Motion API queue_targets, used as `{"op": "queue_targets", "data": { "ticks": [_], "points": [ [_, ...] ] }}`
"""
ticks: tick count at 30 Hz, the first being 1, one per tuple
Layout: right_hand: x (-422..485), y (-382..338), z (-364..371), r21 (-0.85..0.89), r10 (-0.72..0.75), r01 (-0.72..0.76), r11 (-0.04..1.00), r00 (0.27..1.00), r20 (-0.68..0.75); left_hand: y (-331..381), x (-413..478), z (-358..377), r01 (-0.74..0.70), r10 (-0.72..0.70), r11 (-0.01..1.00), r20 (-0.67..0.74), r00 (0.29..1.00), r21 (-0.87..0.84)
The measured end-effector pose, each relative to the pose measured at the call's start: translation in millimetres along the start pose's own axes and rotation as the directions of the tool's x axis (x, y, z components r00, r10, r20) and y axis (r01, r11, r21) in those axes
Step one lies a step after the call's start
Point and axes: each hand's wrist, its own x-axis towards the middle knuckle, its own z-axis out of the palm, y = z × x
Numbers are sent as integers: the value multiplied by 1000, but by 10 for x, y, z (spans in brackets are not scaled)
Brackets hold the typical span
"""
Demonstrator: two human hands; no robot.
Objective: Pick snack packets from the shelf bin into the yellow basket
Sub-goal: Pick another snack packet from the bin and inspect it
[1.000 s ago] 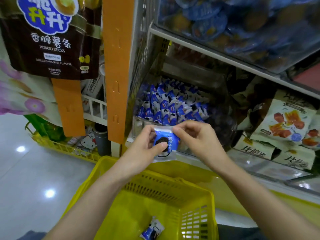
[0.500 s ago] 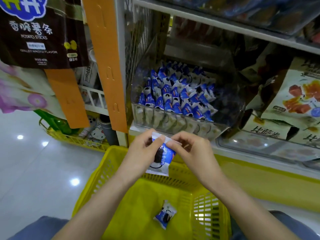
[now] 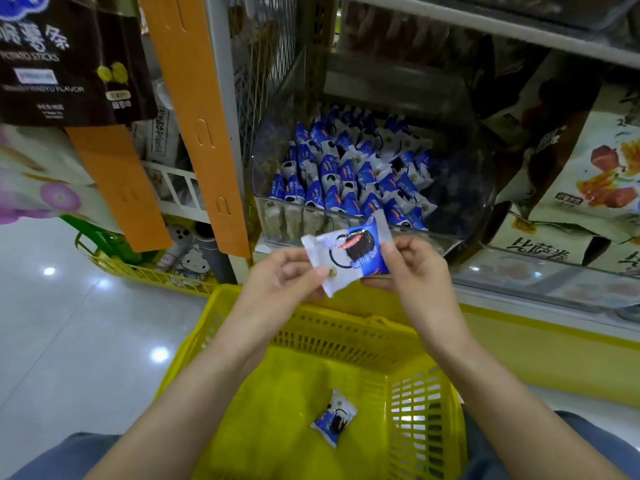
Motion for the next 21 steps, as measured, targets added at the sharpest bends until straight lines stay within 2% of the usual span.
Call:
{"op": "queue_targets", "data": {
  "ticks": [2, 4, 6, 9, 11, 13, 16, 21],
  "points": [
    [-20, -10, 14, 19, 97, -99, 995, 990, 105, 7, 28, -35, -81, 88, 994, -91, 992, 68],
    [-62, 19, 42, -76, 165, -152, 986, 960, 226, 14, 58, -62, -173, 202, 971, -176, 964, 168],
    [-96, 50, 64, -217, 194, -132, 967, 937, 291, 20, 67, -73, -264, 326, 919, -191, 926, 292],
    [-115, 82, 41, -476, 65, 103, 873, 944, 322, -1, 31, -89, -381, 483, 773, -81, 872, 508],
    [-130, 74, 42, -496, -50, 237, 835, 931, 362, -34, -5, -89, -431, 540, 625, 38, 841, 651],
    [-141, 75, 60, -439, -117, 286, 852, 920, 373, -55, -32, -61, -442, 528, 573, 102, 843, 690],
    [-128, 96, 73, -381, -158, 268, 885, 942, 295, -66, -54, 3, -438, 488, 643, 105, 866, 628],
    [-113, 76, 64, -261, -107, 163, 952, 971, 214, -62, -63, 86, -320, 362, 836, -10, 932, 445]
  ]
}}
